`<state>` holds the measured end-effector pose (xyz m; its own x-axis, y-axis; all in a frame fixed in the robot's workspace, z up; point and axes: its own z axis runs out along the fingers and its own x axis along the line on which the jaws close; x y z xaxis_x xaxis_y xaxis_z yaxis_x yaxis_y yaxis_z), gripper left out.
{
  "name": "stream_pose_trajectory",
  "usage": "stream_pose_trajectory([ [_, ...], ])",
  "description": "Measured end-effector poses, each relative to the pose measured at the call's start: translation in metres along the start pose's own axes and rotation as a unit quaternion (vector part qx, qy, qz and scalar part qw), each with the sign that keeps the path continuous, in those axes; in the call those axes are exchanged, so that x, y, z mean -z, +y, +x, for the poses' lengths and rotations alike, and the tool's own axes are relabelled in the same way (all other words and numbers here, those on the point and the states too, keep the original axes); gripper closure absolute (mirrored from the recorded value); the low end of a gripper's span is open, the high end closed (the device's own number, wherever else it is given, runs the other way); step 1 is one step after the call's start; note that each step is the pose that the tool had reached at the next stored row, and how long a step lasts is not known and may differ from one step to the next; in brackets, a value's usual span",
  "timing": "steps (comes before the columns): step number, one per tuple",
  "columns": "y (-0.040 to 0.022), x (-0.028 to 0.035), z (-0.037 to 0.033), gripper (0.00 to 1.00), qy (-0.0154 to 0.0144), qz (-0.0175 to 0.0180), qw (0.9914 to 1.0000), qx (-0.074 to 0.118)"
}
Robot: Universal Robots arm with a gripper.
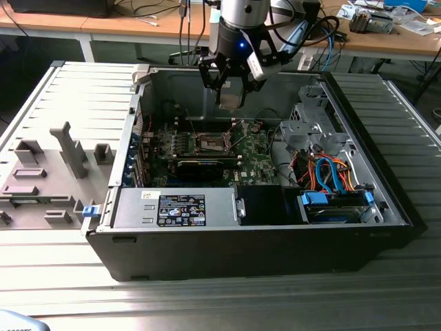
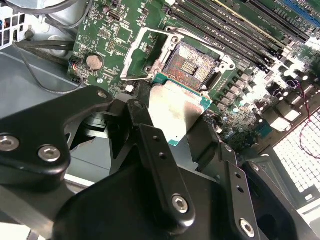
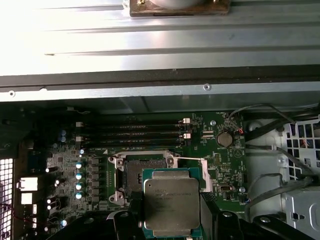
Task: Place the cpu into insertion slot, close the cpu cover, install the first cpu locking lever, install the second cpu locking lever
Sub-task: 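Place the cpu into insertion slot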
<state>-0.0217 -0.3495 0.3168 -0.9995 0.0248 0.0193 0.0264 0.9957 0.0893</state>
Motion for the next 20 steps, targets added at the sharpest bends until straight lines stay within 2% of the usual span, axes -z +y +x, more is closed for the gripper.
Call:
stream_pose_trajectory([
  [20,-0.0004,-0.0046,-0.0001,0.46,0.0000,0.0000,1.00000,0.000],
])
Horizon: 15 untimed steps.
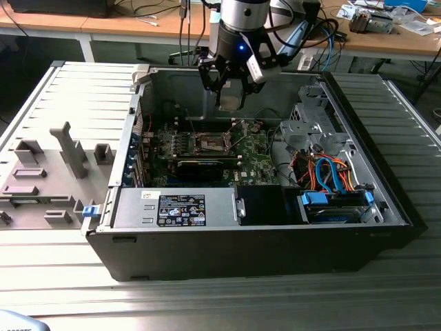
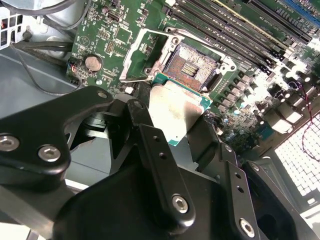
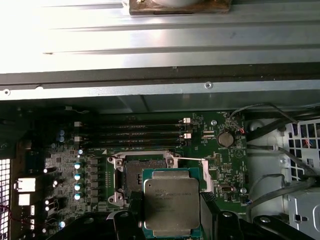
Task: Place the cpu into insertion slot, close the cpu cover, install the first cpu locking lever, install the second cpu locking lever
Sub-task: 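Place the cpu into insertion slot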
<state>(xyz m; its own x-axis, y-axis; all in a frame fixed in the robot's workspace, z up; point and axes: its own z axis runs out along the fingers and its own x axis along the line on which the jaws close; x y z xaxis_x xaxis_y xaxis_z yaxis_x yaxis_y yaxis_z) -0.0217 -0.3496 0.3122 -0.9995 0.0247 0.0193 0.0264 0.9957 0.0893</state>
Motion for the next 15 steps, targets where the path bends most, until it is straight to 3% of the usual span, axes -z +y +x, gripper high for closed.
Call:
stream_pose_trajectory([
  [15,-0.0003,-0.0029,-0.0001,0.46,0.0000,0.0000,1.00000,0.000],
])
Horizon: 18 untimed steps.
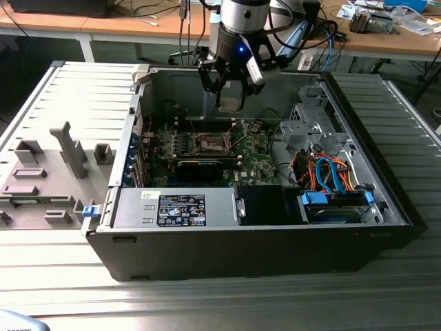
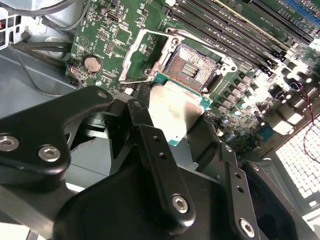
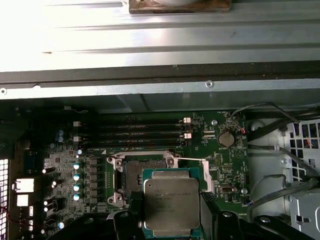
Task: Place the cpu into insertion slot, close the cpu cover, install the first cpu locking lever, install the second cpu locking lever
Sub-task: 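Place the cpu into insertion slot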
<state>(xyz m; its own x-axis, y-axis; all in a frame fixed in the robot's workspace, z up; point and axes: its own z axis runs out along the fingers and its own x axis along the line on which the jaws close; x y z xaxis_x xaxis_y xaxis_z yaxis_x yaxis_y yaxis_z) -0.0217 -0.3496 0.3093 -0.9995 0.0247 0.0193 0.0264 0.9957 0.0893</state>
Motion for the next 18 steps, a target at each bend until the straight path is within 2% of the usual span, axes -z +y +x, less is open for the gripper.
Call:
stream_pose_trajectory([
  [18,-0.0003,-0.0034,-0.0001,0.46,0.0000,0.0000,1.00000,0.000],
])
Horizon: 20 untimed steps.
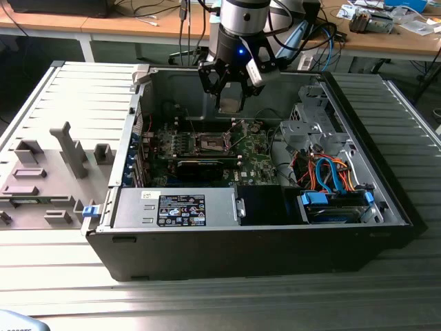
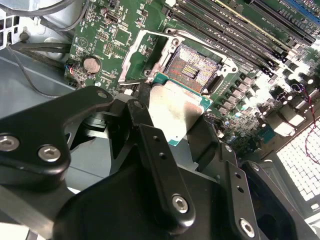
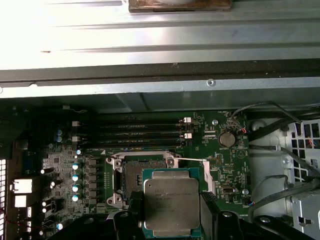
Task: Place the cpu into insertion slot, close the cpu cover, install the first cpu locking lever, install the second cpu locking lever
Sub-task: 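Place the cpu into insertion slot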
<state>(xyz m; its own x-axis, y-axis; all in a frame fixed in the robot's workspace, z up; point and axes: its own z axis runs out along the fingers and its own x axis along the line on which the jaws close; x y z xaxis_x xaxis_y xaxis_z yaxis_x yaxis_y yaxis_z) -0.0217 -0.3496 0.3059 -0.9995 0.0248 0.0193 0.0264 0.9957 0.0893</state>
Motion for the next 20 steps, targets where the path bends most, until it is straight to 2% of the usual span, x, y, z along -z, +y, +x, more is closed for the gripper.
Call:
stream_pose_trajectory([
  [20,-0.0004,-0.0049,-0.0001,0.46,0.0000,0.0000,1.00000,0.000],
])
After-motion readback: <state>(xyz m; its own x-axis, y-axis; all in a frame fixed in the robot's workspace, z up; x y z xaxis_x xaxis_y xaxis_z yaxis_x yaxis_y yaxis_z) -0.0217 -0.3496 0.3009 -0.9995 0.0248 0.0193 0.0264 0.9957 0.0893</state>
